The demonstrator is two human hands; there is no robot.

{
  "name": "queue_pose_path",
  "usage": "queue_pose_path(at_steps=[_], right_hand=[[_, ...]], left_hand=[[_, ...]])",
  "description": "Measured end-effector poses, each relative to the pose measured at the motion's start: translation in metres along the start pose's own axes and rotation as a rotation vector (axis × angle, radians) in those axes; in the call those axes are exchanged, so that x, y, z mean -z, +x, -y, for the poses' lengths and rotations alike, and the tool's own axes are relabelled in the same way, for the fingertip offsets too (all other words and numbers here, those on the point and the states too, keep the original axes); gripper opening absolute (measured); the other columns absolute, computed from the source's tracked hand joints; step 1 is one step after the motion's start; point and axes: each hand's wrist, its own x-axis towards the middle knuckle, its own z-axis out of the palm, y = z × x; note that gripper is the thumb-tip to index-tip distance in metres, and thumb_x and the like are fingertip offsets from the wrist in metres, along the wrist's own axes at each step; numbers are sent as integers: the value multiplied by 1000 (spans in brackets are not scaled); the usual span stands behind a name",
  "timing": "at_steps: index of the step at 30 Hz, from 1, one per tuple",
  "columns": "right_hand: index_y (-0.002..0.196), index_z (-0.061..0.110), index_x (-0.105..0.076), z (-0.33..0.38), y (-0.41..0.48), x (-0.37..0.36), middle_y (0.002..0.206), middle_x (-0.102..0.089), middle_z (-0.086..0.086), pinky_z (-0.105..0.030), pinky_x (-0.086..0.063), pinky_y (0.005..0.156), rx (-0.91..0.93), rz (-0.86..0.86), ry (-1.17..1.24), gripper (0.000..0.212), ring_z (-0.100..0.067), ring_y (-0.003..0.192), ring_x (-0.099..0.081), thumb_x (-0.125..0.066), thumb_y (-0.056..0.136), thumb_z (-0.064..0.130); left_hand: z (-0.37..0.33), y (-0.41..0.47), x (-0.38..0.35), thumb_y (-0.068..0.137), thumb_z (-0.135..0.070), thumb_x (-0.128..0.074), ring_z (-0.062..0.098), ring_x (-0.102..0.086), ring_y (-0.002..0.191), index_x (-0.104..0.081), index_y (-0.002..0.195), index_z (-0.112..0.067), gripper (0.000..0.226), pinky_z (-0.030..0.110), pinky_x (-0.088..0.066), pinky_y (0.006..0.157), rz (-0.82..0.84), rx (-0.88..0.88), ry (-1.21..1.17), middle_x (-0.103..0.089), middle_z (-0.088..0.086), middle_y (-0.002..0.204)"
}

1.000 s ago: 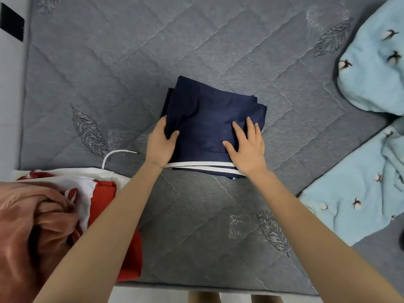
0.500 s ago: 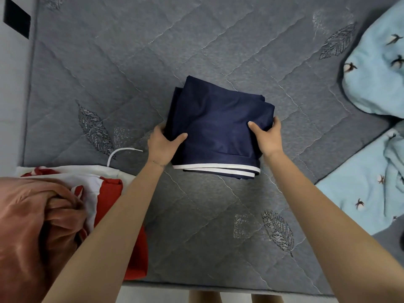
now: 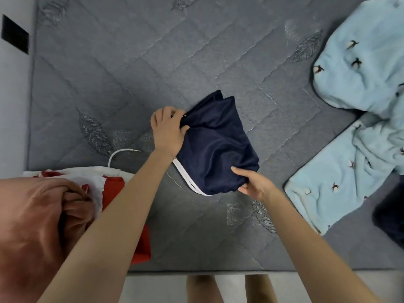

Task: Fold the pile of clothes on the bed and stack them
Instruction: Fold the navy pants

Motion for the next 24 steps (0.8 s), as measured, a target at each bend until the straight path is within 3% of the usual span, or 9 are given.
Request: queue_pose_path(at_steps=[2,4,7,9,12,15,18,21,24], right_hand=[[142,11,-39,-6,2,6,133,-59,-2,-29,-55,81,162,-145,-64,81,-16,108,-65,-83,75,13],[152,13,-18,1,0,8,149,-41,-4,-36,-42,107,415,-354,-279,115,-19,132,-46,-92,65,26],[155,12,-18,26,4,-1,158,-28,-5,-40,-23,120,665,-484,-674,121,-21,146,-26,-89,63,46],[155,12,-19,44,10,-12,156,-32,-5,-40,-23,119,718,-403,-817,116,-22,144,-28,-85,68,51],[156,18,-10,56,16,-27,150,-35,9,-26,-32,110,626,-136,-730,108,-11,134,-39,-80,78,43],[146,15,-28,54,19,-30,119,-48,14,-19,-41,88,581,-102,-585,82,-7,107,-52,-77,83,34],[115,14,-60,48,15,-25,109,-68,4,-20,-52,74,466,-52,-401,45,-11,93,-68,-77,82,38],[113,14,-68,32,3,-13,110,-74,-3,-27,-56,79,305,81,-332,43,-16,95,-72,-77,81,40],[118,11,-67,12,-22,-7,111,-74,-4,-30,-55,84,292,139,-284,43,-18,101,-71,-76,83,32]], left_hand=[[-1,-15,-6,94,-33,-60,37,-31,135,-49,139,-23,47,58,-7,116,-58,46,36,-39,14,145],[-5,-37,-12,95,-47,-56,36,-18,144,-23,154,-27,71,54,-4,117,-59,260,-77,-21,16,158],[-20,-76,-32,88,-46,-67,33,-24,145,-14,154,-9,93,45,-20,118,-47,635,-601,-25,17,157],[-31,-96,-48,85,-34,-74,26,-43,134,-25,144,-5,82,37,-35,112,-18,793,-992,-41,10,147],[-36,-104,-66,84,-29,-77,17,-55,112,-35,122,-11,60,28,-46,96,4,979,-1207,-53,4,127],[-23,-97,-77,76,-33,-83,19,-61,109,-42,127,-4,72,36,-50,98,24,992,-1344,-59,3,122],[-9,-101,-72,65,-38,-88,21,-67,108,-55,130,-6,80,41,-53,96,167,893,-1444,-68,6,122],[-3,-115,-51,81,-33,-78,23,-66,111,-59,131,-9,58,42,-51,99,374,797,-1545,-69,7,121],[-7,-136,-25,88,-33,-70,22,-63,117,-58,132,-11,51,41,-47,102,518,731,-1614,-66,7,126]])
